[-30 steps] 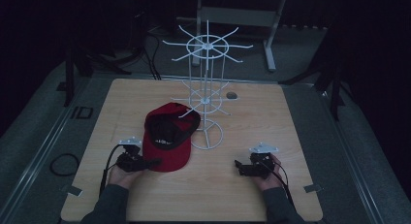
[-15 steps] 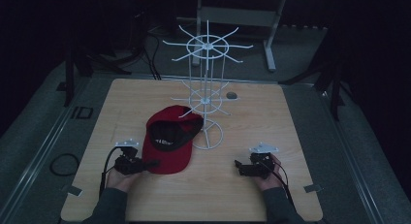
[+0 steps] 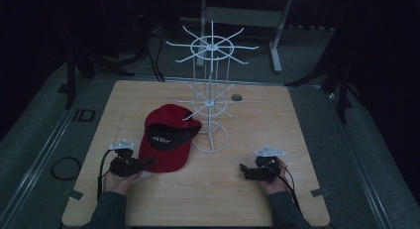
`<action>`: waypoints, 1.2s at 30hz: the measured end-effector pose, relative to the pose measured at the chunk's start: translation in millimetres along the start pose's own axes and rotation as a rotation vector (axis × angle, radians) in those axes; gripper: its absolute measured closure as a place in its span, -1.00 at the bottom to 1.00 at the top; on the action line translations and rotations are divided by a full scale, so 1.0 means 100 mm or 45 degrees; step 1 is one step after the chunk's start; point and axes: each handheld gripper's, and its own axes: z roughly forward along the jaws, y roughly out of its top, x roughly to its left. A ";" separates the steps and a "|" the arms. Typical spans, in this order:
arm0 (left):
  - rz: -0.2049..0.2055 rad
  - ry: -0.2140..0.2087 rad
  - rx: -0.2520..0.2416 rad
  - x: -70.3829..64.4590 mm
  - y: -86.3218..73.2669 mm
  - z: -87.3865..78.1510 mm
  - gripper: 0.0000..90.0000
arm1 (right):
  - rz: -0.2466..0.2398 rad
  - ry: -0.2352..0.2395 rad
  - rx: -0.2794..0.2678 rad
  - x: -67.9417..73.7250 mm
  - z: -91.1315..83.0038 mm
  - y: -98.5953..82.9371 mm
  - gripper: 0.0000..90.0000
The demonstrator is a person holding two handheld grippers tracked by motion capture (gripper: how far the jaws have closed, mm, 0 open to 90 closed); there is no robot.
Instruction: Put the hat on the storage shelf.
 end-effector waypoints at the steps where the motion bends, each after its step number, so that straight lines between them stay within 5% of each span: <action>1: 0.000 0.003 -0.008 0.00 0.00 -0.01 0.90 | 0.000 0.000 0.000 0.00 0.00 0.00 -0.70; 36: 0.007 0.127 -0.188 0.00 0.20 -0.32 0.90 | 0.001 0.000 0.000 0.00 0.00 0.00 -0.70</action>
